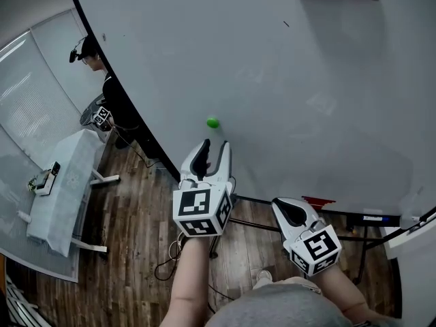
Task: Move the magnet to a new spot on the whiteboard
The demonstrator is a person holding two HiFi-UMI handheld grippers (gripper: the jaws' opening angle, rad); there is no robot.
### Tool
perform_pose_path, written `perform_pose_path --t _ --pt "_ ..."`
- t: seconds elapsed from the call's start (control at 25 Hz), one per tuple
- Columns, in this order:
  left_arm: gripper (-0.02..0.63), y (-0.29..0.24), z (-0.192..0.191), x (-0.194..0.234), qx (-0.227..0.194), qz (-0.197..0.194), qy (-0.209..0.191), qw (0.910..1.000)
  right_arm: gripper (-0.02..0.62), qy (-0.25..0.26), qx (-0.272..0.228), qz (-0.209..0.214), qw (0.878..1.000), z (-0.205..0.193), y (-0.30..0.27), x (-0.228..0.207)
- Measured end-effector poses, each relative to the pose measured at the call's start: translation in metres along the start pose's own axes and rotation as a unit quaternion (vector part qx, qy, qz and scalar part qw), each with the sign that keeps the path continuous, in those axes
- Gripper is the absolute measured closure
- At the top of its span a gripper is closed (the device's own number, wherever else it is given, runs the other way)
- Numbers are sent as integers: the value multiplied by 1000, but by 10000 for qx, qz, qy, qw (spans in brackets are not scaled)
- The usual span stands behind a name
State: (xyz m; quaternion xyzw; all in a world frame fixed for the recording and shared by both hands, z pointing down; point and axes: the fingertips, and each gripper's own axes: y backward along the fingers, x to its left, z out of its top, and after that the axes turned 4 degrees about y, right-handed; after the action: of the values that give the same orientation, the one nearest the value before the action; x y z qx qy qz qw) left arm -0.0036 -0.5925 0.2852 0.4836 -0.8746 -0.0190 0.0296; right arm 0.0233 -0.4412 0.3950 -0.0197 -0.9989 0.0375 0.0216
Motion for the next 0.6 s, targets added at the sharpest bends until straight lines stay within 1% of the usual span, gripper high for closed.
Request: perform_pose_path --t 0.24,0.4,0.6 --pt "445 30 -10 -17 20 53 83 9999 595 13 31 21 10000 -2 16 5" --pt "451 53 -18 -27 44 157 162 9997 595 63 9 0 10000 2 25 3" --pt "532 91 -43 -31 167 501 460 9975 595 42 -68 -69 9999 6 40 3"
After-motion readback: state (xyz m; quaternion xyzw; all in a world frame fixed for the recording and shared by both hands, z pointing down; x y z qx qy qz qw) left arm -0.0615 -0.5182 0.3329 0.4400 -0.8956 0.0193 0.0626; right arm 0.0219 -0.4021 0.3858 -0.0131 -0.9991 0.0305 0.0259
